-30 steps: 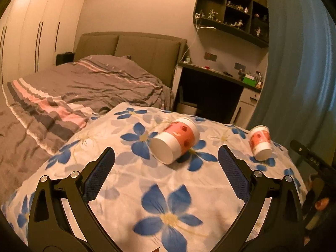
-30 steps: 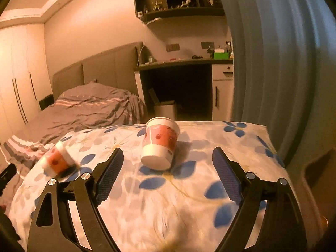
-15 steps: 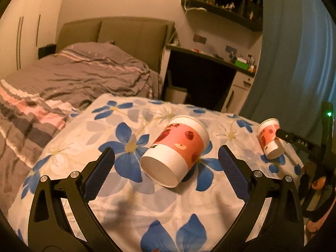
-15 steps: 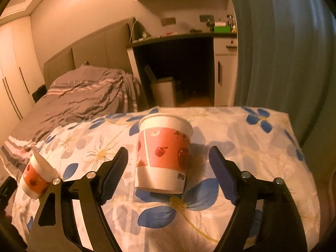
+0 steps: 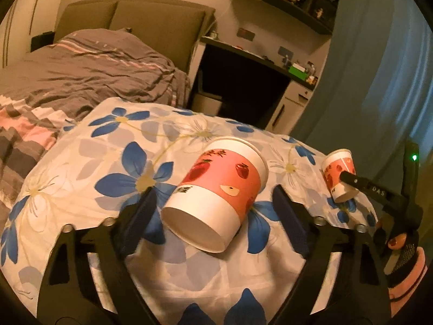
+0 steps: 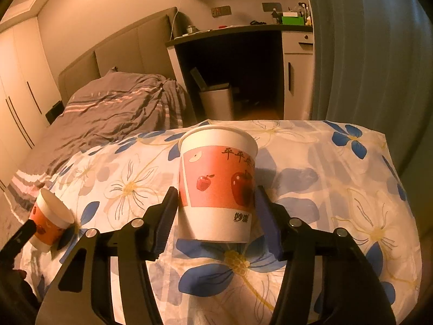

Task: Collect trash
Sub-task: 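Grasp the white apple-print cup with the right tool while the left tool grasps the other white cup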

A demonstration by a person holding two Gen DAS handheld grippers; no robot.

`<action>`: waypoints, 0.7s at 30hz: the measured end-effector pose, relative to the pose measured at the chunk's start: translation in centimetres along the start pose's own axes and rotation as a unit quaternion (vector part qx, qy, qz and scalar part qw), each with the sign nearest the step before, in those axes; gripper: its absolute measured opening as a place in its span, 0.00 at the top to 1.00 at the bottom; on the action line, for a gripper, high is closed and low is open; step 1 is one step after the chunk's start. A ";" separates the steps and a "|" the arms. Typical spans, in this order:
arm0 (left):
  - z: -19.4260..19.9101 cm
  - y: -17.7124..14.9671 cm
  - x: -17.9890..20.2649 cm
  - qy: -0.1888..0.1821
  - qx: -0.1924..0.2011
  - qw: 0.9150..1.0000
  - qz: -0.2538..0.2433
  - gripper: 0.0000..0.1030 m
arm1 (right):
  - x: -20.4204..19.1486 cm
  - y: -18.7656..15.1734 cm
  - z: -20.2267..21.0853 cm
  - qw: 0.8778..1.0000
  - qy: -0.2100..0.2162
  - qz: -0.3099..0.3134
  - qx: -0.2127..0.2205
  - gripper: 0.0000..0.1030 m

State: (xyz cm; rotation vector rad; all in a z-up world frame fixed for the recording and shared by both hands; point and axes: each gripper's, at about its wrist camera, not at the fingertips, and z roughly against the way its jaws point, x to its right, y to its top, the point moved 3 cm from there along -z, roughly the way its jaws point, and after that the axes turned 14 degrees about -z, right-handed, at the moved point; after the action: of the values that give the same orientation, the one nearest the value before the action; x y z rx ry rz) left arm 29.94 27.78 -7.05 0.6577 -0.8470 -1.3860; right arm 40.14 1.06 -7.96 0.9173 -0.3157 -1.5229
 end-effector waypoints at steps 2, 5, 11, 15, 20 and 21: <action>-0.2 0.0 0.2 -0.007 -0.007 1.000 -0.003 0.36 | 0.1 0.0 0.1 1.000 0.001 -0.001 0.000 0.46; -0.5 -0.1 0.3 -0.009 -0.013 1.000 -0.010 0.38 | 0.2 -0.1 0.4 1.000 0.003 -0.004 0.001 0.46; -0.1 -0.3 0.8 -0.010 -0.013 1.000 -0.019 0.45 | 1.1 -0.3 1.7 1.000 0.010 -0.013 0.008 0.46; 0.8 -0.8 1.7 -0.011 -0.011 1.000 -0.023 0.47 | 1.5 -0.9 3.4 1.000 0.021 -0.014 0.016 0.46; 2.8 -1.9 4.0 -0.012 -0.002 0.999 -0.032 0.47 | 1.9 -2.2 5.9 0.999 0.036 -0.011 0.022 0.46; 3.3 -2.1 4.5 -0.015 0.000 0.999 -0.030 0.47 | 2.1 -2.6 6.6 0.999 0.041 -0.012 0.024 0.46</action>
State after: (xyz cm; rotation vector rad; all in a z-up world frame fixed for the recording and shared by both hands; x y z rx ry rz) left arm 25.94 23.42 -6.38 0.6688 -0.8565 -1.4524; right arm 33.86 -2.50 -6.20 1.0208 -0.2842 -1.5014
